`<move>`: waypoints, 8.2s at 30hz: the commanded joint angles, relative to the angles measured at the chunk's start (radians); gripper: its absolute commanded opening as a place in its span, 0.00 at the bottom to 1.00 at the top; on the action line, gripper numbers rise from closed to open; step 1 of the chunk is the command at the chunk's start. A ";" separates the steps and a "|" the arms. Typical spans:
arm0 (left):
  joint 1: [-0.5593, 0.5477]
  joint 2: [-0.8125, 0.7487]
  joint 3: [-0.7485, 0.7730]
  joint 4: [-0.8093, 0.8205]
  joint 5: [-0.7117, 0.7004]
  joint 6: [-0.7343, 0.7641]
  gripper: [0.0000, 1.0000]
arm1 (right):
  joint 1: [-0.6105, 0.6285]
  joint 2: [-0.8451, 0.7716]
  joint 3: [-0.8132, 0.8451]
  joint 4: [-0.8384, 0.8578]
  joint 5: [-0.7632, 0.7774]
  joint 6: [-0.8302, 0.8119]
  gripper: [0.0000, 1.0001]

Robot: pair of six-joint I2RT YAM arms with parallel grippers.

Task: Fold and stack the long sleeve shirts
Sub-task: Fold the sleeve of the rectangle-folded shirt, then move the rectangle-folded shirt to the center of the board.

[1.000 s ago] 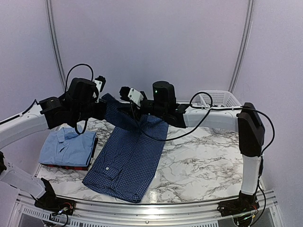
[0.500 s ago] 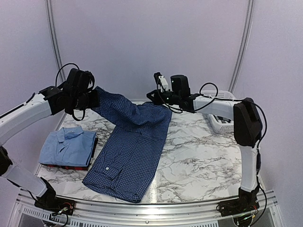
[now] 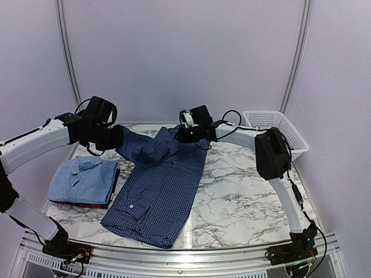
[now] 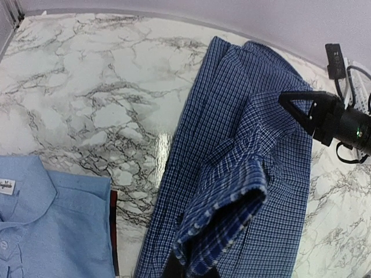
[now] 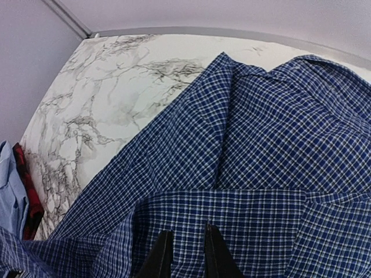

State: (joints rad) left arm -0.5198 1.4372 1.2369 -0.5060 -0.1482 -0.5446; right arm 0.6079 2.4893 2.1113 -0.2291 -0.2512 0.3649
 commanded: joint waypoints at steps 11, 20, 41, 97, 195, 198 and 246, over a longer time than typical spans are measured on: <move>-0.014 -0.058 -0.119 0.044 0.100 -0.036 0.00 | 0.051 0.094 0.081 -0.032 0.277 0.021 0.24; -0.012 -0.091 0.009 0.054 -0.045 -0.062 0.00 | 0.057 -0.031 -0.040 0.011 0.307 -0.040 0.19; -0.043 -0.075 0.106 0.294 0.302 0.108 0.00 | 0.032 -0.327 -0.415 0.136 0.230 -0.039 0.17; -0.103 -0.039 0.053 0.320 0.428 0.116 0.00 | -0.061 -0.055 -0.395 0.551 -0.096 0.357 0.13; -0.640 0.305 -0.369 0.356 0.653 0.023 0.18 | 0.086 -0.533 -0.965 0.419 -0.048 0.207 0.30; -0.640 0.322 -0.375 0.374 0.647 0.013 0.18 | 0.087 -0.511 -0.981 0.456 -0.063 0.235 0.30; -0.168 0.090 -0.380 0.297 0.256 -0.127 0.25 | -0.060 -0.357 -0.578 0.120 0.016 -0.039 0.30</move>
State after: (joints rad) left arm -0.6930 1.5936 0.9100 -0.1692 0.1795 -0.6662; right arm 0.4679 2.1738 1.4902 -0.1337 -0.2150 0.3386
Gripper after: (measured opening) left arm 0.256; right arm 0.299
